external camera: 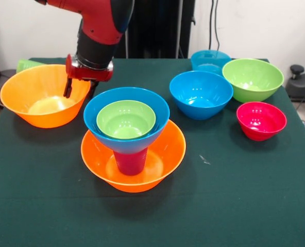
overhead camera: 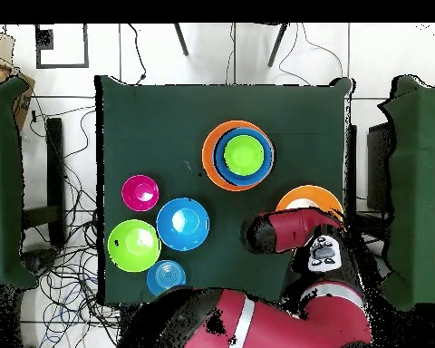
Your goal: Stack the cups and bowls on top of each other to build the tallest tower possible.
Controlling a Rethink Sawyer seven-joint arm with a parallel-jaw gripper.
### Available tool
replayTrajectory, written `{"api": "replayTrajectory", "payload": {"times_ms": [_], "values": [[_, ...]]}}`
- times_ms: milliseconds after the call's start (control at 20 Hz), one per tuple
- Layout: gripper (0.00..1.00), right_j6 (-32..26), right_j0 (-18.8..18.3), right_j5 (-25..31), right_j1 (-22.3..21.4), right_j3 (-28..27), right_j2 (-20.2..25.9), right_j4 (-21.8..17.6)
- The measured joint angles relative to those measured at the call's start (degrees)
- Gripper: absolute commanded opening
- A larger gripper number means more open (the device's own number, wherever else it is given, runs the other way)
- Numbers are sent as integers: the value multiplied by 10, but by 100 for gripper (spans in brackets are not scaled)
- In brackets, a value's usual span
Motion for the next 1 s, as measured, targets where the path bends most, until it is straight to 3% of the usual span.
{"api": "replayTrajectory", "payload": {"times_ms": [1000], "values": [[100,20,0,0,24,1,-1,50]]}}
